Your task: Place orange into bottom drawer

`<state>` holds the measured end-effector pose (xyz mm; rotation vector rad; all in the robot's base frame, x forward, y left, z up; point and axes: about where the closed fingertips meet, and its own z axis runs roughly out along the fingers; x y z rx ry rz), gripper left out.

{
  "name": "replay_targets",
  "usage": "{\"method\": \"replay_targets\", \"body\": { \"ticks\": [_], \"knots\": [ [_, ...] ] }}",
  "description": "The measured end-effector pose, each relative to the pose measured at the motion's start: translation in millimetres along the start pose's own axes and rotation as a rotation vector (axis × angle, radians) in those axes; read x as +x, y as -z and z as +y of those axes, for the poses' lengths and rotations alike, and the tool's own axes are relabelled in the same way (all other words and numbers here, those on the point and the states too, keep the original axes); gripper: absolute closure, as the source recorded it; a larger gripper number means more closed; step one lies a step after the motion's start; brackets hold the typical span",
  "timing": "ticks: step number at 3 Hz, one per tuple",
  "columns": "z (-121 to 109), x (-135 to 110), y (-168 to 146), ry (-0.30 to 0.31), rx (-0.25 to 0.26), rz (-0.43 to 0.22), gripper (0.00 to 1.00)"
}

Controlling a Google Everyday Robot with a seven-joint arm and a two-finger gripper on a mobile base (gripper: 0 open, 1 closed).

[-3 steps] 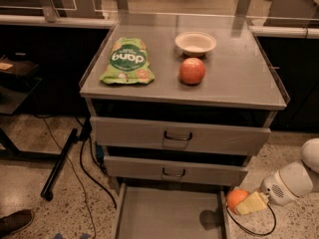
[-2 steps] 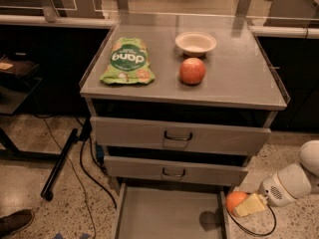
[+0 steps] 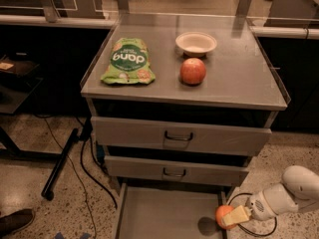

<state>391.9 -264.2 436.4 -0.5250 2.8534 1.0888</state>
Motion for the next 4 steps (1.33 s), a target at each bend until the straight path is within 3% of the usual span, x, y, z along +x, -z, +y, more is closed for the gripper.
{"method": "replay_targets", "body": {
  "ticks": [1, 2, 3, 4],
  "knots": [
    [-20.1, 3.5, -33.2, -0.067, -0.044, -0.001, 1.0],
    [-21.0, 5.8, -38.2, -0.072, -0.052, 0.004, 1.0],
    [-28.0, 13.4, -68.7, -0.116, -0.132, -0.004, 1.0],
    [-43.4, 12.4, -114.0, -0.197, -0.179, -0.05, 1.0]
  ]
}}
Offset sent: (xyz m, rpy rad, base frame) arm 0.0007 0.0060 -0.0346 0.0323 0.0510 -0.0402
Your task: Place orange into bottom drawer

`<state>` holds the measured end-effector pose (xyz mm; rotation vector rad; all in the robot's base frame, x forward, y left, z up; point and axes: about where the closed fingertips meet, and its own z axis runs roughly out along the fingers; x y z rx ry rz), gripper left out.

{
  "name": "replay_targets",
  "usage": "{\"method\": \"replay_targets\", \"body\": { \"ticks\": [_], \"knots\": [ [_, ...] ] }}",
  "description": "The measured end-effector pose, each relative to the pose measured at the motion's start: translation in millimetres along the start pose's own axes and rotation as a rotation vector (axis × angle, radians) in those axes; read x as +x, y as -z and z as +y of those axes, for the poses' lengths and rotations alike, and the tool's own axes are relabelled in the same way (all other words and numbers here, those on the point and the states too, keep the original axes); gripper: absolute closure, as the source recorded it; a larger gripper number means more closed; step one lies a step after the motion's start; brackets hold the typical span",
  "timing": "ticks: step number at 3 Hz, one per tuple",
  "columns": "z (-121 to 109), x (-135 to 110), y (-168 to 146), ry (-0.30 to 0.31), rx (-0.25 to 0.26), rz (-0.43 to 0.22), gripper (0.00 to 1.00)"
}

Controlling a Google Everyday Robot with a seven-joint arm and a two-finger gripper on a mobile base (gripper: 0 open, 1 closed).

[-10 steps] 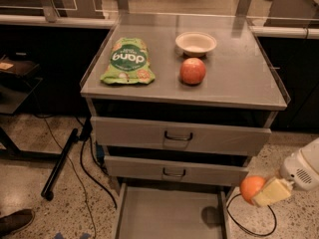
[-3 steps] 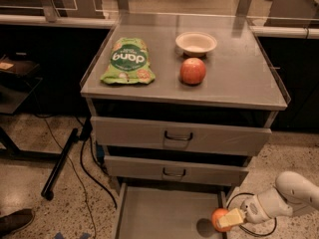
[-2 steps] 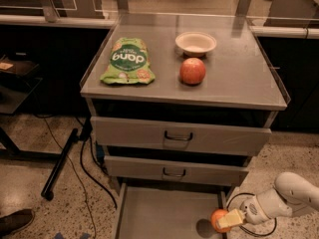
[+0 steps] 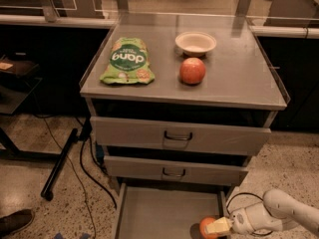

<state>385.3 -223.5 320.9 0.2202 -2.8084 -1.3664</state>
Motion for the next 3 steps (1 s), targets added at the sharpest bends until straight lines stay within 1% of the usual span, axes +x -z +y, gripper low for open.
{"method": "replay_targets", "body": {
  "ticks": [1, 2, 3],
  "knots": [
    [-16.8, -9.0, -33.5, -0.052, -0.015, -0.024, 1.0],
    [-20.4, -8.8, -41.1, -0.062, -0.02, -0.026, 1.0],
    [-27.1, -7.1, -57.6, -0.09, -0.049, -0.048, 1.0]
  ]
}}
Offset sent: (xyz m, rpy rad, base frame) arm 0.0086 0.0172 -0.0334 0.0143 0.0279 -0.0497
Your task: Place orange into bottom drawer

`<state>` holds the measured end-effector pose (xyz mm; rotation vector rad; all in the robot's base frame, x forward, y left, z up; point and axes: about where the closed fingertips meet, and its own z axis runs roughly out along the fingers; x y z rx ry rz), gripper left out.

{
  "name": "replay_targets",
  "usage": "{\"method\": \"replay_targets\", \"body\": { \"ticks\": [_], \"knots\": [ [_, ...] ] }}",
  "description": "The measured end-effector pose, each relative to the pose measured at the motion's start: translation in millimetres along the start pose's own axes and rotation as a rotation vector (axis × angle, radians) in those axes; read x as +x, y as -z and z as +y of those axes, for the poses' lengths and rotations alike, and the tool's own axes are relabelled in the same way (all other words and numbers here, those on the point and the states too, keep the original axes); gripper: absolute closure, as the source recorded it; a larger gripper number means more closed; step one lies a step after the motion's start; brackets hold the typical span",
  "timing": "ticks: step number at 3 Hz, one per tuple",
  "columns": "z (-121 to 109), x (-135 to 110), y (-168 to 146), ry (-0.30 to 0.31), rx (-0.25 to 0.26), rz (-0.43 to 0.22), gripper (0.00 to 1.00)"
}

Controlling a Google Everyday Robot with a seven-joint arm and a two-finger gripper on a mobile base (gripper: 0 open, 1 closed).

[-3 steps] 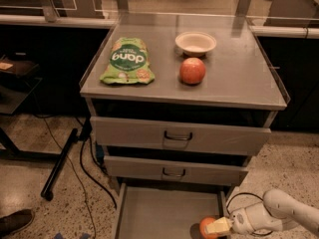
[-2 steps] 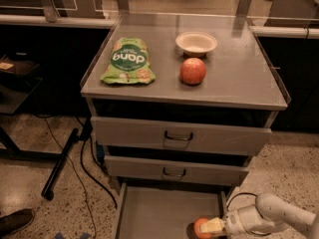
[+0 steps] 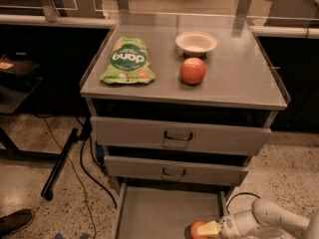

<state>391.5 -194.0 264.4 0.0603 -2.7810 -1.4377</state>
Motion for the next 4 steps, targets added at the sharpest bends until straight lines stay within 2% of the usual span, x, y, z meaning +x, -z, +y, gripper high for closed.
{"method": "replay_targets", "body": {
  "ticks": [1, 2, 4],
  "knots": [
    [-10.9, -12.7, -24.9, -0.037, -0.03, -0.063, 1.0],
    [-21.6, -29.3, -38.1, -0.054, -0.019, -0.105, 1.0],
    [-41.1, -44.3, -62.5, -0.089, 0.012, -0.127, 1.0]
  ]
}}
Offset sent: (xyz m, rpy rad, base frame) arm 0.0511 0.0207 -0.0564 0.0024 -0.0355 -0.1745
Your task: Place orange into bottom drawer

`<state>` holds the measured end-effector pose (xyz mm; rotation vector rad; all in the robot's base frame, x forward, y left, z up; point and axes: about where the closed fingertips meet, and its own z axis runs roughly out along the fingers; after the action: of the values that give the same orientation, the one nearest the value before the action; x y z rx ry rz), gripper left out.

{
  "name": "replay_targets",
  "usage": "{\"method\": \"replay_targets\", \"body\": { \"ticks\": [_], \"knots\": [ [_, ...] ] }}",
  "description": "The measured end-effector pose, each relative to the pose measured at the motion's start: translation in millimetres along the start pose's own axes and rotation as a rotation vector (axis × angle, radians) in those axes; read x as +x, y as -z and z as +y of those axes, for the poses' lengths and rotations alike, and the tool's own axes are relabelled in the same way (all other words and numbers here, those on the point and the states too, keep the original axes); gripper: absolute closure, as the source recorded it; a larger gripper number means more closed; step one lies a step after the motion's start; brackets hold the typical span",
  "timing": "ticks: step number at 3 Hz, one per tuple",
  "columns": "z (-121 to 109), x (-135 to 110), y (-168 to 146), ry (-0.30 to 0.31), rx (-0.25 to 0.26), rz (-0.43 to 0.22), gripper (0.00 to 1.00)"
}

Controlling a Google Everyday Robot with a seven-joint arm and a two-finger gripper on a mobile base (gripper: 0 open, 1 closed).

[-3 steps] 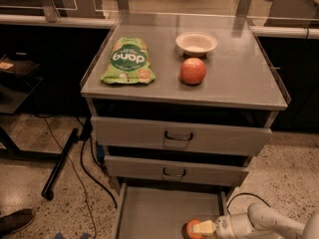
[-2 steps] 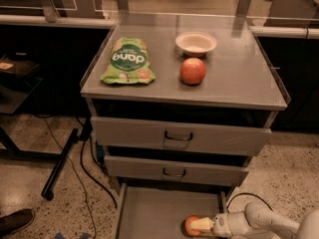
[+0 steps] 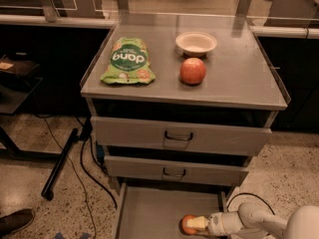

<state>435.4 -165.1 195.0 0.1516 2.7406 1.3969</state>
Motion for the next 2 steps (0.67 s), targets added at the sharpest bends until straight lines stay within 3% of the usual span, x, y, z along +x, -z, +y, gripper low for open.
{"method": "replay_targets", "body": {
  "ticks": [2],
  "knots": [
    [-9.3, 3.0, -34.2, -0.017, 0.006, 0.038, 1.0]
  ]
}}
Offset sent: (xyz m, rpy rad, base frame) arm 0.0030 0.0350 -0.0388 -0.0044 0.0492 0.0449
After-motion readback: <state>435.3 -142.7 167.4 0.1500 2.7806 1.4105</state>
